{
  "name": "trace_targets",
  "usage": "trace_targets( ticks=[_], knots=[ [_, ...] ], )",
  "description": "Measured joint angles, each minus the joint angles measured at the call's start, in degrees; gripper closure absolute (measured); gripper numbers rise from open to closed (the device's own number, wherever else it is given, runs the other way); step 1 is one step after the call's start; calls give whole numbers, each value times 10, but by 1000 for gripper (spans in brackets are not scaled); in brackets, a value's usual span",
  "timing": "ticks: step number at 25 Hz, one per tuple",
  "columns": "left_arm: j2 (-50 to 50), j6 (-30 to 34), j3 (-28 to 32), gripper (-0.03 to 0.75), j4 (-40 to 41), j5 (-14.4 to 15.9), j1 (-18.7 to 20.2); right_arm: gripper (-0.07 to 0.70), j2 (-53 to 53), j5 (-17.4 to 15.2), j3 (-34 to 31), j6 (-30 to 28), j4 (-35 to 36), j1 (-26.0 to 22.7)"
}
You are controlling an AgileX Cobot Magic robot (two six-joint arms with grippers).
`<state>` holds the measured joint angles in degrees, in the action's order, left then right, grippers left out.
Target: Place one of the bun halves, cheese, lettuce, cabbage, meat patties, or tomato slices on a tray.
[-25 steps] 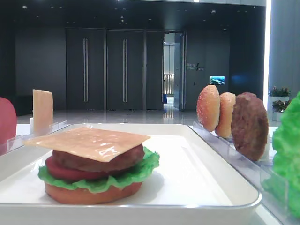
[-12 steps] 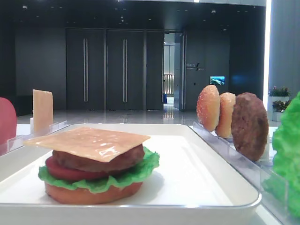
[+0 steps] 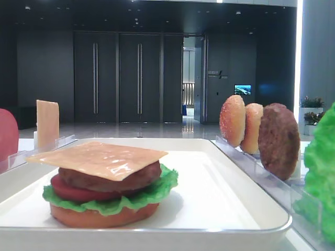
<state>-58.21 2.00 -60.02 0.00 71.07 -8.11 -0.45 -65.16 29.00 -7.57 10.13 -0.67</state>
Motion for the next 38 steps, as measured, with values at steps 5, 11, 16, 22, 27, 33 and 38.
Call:
trace_targets(
  ticks=[5,11,16,22,27,33,38],
  knots=[
    [122,12,62,136,-22,1,0,153,0,0,0,0,0,0],
    [270,13,129,136,-39,6,0,153,0,0,0,0,0,0],
    [368,38,179,136,-63,8,0,153,0,0,0,0,0,0],
    [461,48,234,136,-82,-9,35,153,0,0,0,0,0,0],
    [495,70,262,136,-82,-33,75,153,0,0,0,0,0,0],
    [542,81,310,136,-67,-78,93,153,0,0,0,0,0,0],
    [582,79,323,136,-50,-79,93,153,0,0,0,0,0,0]
  ],
)
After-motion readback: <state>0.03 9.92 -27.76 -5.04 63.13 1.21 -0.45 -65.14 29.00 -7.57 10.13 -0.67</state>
